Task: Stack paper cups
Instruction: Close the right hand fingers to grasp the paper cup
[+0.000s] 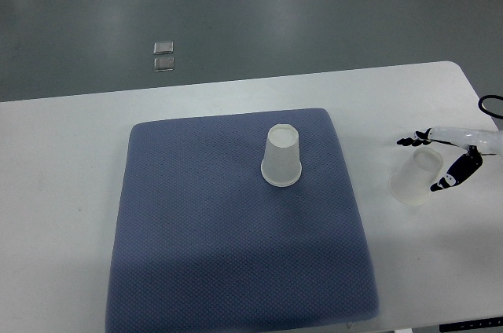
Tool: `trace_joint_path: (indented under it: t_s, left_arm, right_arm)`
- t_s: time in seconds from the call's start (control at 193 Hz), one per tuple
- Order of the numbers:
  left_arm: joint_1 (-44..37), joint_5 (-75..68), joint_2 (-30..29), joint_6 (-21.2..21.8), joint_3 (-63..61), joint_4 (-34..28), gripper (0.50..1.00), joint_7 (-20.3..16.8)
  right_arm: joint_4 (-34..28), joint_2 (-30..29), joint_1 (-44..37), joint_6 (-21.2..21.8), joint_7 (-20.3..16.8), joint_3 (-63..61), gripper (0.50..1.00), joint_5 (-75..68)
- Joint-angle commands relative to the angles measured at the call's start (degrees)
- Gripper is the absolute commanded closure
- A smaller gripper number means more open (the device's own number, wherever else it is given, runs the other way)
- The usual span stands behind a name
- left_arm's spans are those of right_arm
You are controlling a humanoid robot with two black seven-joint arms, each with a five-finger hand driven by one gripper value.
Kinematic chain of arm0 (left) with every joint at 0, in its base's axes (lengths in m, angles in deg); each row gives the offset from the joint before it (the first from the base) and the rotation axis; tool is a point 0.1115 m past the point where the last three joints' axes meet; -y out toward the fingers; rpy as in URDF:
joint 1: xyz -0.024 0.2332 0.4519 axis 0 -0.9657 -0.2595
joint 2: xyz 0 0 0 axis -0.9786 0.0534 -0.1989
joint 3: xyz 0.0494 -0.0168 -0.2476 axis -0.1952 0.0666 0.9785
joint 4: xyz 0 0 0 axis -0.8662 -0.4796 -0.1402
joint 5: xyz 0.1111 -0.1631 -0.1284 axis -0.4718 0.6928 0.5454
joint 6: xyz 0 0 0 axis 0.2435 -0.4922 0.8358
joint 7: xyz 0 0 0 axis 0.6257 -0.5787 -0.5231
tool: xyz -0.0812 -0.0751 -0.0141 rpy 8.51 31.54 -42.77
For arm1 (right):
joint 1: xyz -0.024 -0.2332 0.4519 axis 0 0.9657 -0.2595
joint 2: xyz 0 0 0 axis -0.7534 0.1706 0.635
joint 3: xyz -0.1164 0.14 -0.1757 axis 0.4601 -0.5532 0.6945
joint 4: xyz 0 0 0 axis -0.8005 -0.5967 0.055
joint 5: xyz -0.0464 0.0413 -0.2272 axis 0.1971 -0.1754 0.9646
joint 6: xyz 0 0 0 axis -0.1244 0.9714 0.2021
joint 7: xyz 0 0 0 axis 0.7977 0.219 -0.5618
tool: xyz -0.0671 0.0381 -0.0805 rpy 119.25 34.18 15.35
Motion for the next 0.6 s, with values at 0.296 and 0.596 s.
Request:
trace_joint_path:
  t_s: [0.296, 0.596]
  left_arm:
    - [0.0, 0.02, 0.0, 0.03, 0.0, -0.06, 0.5, 0.01]
    - [0.0, 0.02, 0.0, 0.03, 0.0, 0.02, 0.5, 0.01]
  right_arm:
    - [0.04, -0.11, 0.02, 0.07, -0.31, 0.0, 0.644, 0.24]
    - [-0.14, -0.11, 0.02, 0.25, -0.22, 0.0, 0.697, 0.15]
